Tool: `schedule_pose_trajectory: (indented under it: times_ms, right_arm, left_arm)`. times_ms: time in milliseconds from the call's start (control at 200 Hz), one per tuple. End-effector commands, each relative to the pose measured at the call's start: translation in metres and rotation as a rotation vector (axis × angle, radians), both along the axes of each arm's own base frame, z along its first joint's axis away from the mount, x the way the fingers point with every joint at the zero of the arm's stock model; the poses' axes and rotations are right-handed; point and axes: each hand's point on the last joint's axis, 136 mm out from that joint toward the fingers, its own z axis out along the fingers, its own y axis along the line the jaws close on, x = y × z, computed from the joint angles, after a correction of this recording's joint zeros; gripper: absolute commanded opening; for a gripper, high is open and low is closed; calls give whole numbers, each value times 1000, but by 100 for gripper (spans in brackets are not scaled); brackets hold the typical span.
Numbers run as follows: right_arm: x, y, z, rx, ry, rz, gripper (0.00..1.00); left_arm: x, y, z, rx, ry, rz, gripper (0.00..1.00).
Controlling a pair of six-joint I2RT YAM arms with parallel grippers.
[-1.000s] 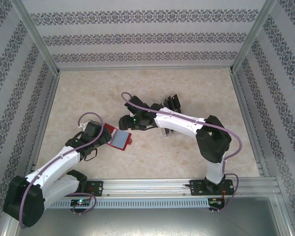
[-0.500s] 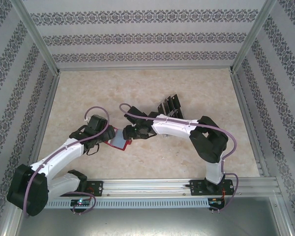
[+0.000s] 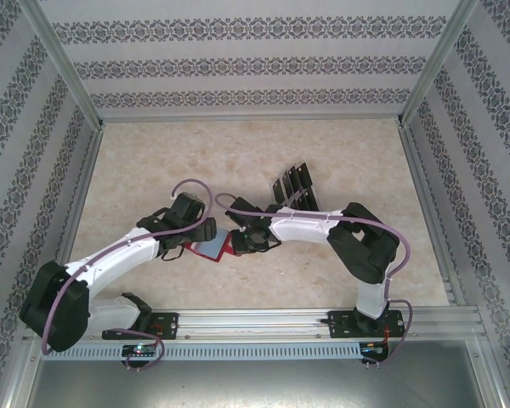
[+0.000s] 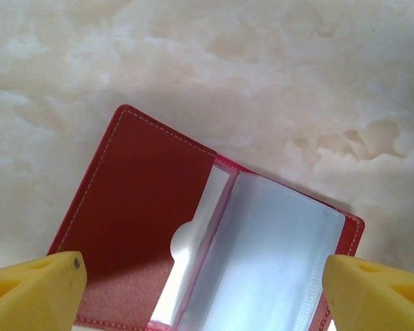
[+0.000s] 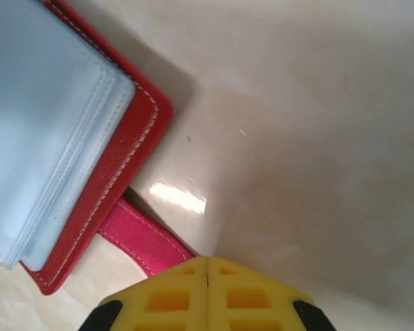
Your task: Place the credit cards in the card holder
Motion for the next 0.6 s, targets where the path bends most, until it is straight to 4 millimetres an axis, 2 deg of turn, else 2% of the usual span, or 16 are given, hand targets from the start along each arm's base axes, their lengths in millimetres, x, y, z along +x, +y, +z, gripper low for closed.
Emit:
schedule_pose_trajectory:
  times_ms: [0,175,370,595]
  right_arm:
    - [3,-13,12,4,-51,11,0]
    - [4,-27,12,8,-61,9,0]
    - [8,-35,10,0,-70,1,0]
    - [11,-38,9,-4,-72,-3,0]
  left_arm:
    - [6,-20,0,21,-2,-90,89]
    - [9,-50,-8,-1,2,-171,89]
    - [7,-70,-22,-1,27,-216,89]
    - [2,-78,-41,53,69,-237,89]
